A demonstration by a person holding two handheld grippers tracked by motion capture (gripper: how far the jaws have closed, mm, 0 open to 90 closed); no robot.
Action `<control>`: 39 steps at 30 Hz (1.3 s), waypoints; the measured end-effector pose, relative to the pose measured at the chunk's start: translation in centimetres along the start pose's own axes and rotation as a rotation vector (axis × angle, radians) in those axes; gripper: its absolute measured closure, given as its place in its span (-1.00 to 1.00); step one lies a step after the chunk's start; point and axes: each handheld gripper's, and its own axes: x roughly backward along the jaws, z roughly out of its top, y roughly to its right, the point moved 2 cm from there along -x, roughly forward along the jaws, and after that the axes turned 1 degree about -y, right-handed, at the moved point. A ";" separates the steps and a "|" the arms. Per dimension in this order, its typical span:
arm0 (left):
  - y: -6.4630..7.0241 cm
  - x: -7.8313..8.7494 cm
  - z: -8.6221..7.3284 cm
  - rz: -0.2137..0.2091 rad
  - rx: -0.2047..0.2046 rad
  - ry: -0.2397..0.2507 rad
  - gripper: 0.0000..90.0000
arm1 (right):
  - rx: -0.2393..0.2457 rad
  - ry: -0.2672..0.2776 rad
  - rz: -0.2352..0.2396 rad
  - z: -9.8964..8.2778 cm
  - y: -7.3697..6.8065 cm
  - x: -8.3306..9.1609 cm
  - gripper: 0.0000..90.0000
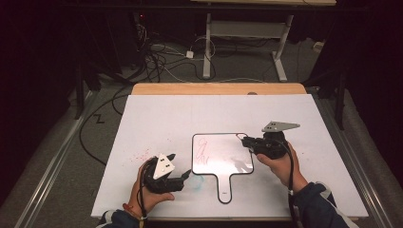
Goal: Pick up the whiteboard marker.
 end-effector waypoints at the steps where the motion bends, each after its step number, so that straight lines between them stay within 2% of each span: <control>1: 0.5 -0.3 0.6 -0.030 0.009 0.019 -0.47 | 0.002 0.018 0.020 0.1 -0.4 0.1 0.81; 2: 0.5 -0.3 0.6 -0.030 0.009 0.019 -0.45 | 0.006 0.021 0.028 0.2 -0.7 0.2 0.81; 3: 1.2 -0.9 1.6 -0.078 0.032 0.048 -0.44 | 0.009 0.031 0.031 0.3 -1.2 0.2 0.81; 4: 1.5 -1.1 2.1 -0.095 0.035 0.056 -0.44 | 0.008 0.050 0.049 0.4 -1.6 0.2 0.81; 5: 1.5 -1.1 2.1 -0.095 0.035 0.056 -0.44 | 0.011 0.060 0.060 0.5 -2.0 0.2 0.81; 7: 2.6 -1.9 3.5 -0.158 0.050 0.082 -0.44 | 0.023 0.080 0.072 0.6 -2.8 0.2 0.81; 8: 2.6 -1.9 3.5 -0.158 0.050 0.082 -0.43 | 0.022 0.099 0.098 0.6 -3.2 0.1 0.81; 9: 3.1 -2.5 4.2 -0.198 0.071 0.092 -0.43 | 0.022 0.100 0.101 0.7 -3.5 0.1 0.81; 11: 3.5 -2.9 4.6 -0.212 0.071 0.102 -0.42 | 0.028 0.106 0.102 0.7 -3.9 0.0 0.81; 12: 4.1 -3.6 5.5 -0.239 0.088 0.116 -0.39 | 0.034 0.124 0.123 0.6 -4.8 -0.3 0.81; 13: 4.4 -3.9 5.8 -0.258 0.091 0.121 -0.39 | 0.037 0.126 0.124 0.5 -5.2 -0.4 0.81; 16: 4.9 -4.7 6.5 -0.289 0.109 0.126 -0.33 | 0.039 0.142 0.138 0.4 -6.0 -0.7 0.81; 18: 5.2 -5.2 7.0 -0.295 0.112 0.140 -0.31 | 0.034 0.159 0.155 0.2 -6.5 -0.7 0.81; 20: 5.4 -5.7 7.2 -0.310 0.119 0.134 -0.26 | 0.043 0.161 0.154 0.1 -6.8 -0.8 0.81; 23: 5.6 -6.0 7.2 -0.306 0.121 0.133 -0.18 | 0.037 0.171 0.161 0.1 -7.0 -0.7 0.81; 24: 5.7 -6.3 7.3 -0.326 0.117 0.131 -0.14 | 0.039 0.170 0.164 0.0 -7.1 -0.7 0.81; 25: 5.7 -6.3 7.3 -0.326 0.117 0.131 -0.12 | 0.035 0.174 0.161 0.0 -7.1 -0.6 0.81; 29: 5.6 -6.5 7.3 -0.320 0.119 0.127 0.16 | 0.032 0.182 0.157 0.0 -7.1 -0.5 0.81; 30: 5.5 -6.6 7.3 -0.322 0.118 0.126 0.16 | 0.032 0.182 0.157 0.0 -7.1 -0.5 0.81; 31: 5.5 -6.5 7.3 -0.312 0.101 0.122 0.33 | 0.039 0.183 0.160 0.0 -7.1 -0.4 0.81; 33: 5.5 -6.5 7.4 -0.302 0.092 0.115 0.41 | 0.047 0.183 0.155 0.0 -7.2 -0.4 0.81; 34: 5.3 -6.4 7.4 -0.277 0.076 0.111 0.49 | 0.045 0.185 0.157 0.1 -7.2 -0.4 0.81; 35: 5.1 -6.3 7.4 -0.272 0.077 0.110 0.55 | 0.044 0.190 0.158 0.1 -7.3 -0.3 0.81; 39: 4.7 -6.2 7.4 -0.272 0.079 0.109 0.72 | 0.056 0.196 0.149 0.2 -7.6 -0.2 0.79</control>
